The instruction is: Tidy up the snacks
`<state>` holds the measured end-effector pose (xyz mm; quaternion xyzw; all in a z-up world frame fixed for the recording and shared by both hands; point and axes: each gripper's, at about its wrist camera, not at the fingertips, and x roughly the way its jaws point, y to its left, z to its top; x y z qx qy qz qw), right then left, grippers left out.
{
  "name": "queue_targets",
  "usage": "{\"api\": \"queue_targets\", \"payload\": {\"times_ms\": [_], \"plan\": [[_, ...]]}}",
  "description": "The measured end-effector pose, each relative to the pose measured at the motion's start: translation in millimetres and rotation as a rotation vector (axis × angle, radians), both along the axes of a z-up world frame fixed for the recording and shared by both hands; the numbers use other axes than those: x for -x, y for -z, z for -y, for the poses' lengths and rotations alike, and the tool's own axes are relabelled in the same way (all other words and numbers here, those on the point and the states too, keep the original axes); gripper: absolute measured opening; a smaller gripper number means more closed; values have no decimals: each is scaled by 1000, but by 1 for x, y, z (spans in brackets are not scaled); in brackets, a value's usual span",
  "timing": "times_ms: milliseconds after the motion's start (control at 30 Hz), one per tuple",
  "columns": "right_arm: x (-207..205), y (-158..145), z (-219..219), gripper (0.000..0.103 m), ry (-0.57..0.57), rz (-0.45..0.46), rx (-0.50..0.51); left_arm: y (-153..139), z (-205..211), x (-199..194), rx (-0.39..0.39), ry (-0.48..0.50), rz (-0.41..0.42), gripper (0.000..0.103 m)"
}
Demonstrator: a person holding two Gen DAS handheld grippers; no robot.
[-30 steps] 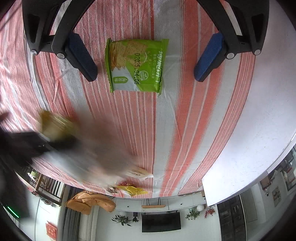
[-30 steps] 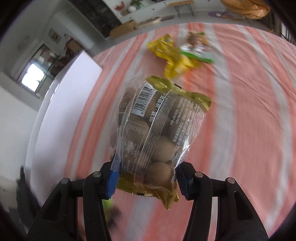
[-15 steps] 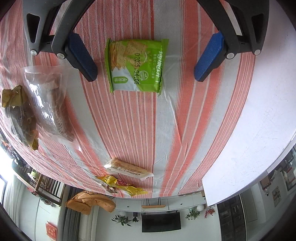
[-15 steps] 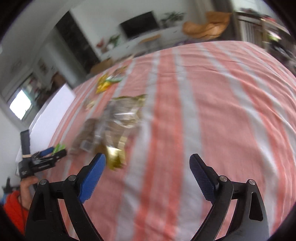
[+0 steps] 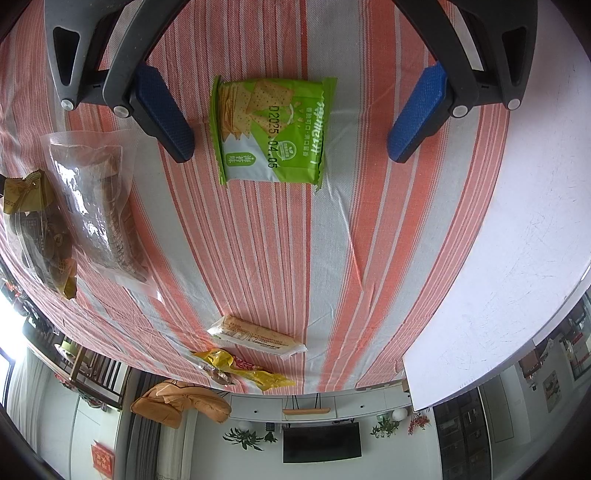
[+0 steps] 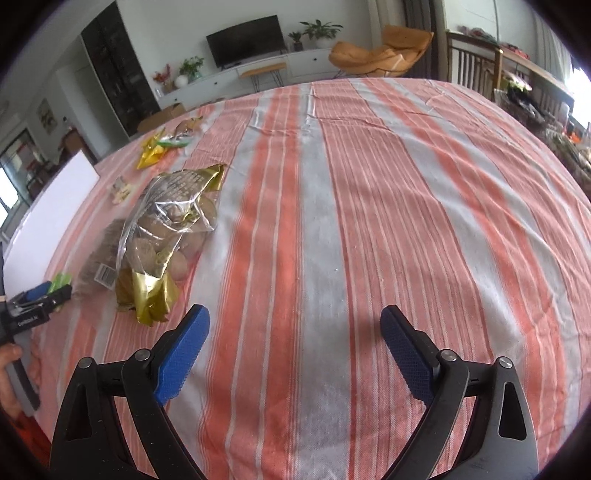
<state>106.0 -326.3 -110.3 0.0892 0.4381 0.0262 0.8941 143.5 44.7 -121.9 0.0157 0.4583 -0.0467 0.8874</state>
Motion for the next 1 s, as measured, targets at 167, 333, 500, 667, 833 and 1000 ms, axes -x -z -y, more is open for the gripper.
{"api": "queue_targets", "payload": {"times_ms": [167,333,500,667,833,1000], "plan": [[1,4,-8,100,-1,17,42,0,0,0,0,0,0,103],[-2,7,-22,100,-7,-9,146,0,0,0,0,0,0,103],[-3,8,-25,101,-11,-20,174,0,0,0,0,0,0,103],[-5,9,-26,102,-13,-23,179,0,0,0,0,0,0,103],[-5,9,-26,102,-12,-22,179,0,0,0,0,0,0,103],[-5,9,-26,102,-11,-22,179,0,0,0,1,0,0,103]]}}
